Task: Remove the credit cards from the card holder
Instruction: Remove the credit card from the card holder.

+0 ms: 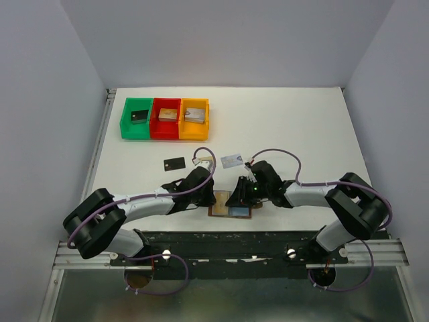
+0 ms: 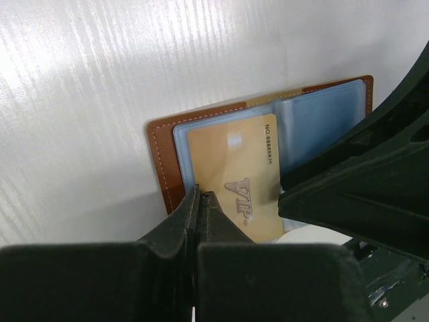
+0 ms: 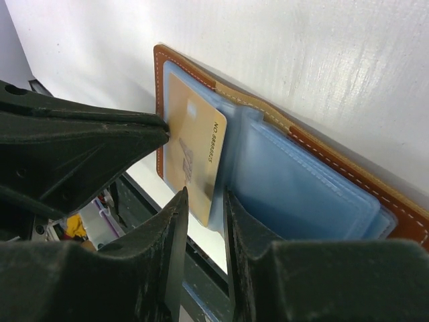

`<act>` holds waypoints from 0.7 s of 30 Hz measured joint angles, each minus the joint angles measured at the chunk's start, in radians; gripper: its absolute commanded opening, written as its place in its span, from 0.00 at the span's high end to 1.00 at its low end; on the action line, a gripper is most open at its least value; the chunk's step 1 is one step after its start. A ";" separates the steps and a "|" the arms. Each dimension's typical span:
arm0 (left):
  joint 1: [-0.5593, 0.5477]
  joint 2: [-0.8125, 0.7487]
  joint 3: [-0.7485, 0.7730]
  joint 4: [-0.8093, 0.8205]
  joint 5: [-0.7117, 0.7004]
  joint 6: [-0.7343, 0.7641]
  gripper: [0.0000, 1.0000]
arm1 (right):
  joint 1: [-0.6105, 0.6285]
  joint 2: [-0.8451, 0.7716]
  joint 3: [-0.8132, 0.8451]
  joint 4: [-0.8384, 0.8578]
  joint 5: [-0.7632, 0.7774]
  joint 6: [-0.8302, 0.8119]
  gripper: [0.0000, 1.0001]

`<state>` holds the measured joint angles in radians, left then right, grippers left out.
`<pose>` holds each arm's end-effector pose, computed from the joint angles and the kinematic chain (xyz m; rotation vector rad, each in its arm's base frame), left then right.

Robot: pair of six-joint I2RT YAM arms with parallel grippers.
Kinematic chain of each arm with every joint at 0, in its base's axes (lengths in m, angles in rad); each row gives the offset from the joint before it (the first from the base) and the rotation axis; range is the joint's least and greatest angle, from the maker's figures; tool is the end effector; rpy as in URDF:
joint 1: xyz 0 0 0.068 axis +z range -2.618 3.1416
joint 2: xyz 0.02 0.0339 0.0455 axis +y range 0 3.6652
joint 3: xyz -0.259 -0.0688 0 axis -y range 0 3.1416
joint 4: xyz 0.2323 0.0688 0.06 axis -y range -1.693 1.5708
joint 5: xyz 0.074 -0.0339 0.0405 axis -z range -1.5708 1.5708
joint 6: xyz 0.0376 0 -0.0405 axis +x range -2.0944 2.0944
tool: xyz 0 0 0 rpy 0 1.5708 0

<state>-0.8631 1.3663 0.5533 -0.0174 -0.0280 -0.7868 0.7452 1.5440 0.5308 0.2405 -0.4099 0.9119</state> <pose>0.1607 -0.1862 0.1572 0.0828 2.5300 -0.6975 0.1843 0.1904 0.1313 -0.0108 2.6479 1.1903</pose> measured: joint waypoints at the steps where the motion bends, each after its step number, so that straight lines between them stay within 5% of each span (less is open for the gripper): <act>1: 0.000 0.000 -0.001 0.002 0.000 -0.002 1.00 | 0.000 0.000 -0.001 0.002 0.000 0.001 0.65; 21: -0.001 0.002 -0.031 0.064 0.000 -0.029 1.00 | 0.000 0.018 -0.015 0.060 0.000 0.023 0.66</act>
<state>-0.8639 1.3682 0.5220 0.0467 -0.0280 -0.8158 0.7452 1.5620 0.5159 0.3000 -0.4095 0.9348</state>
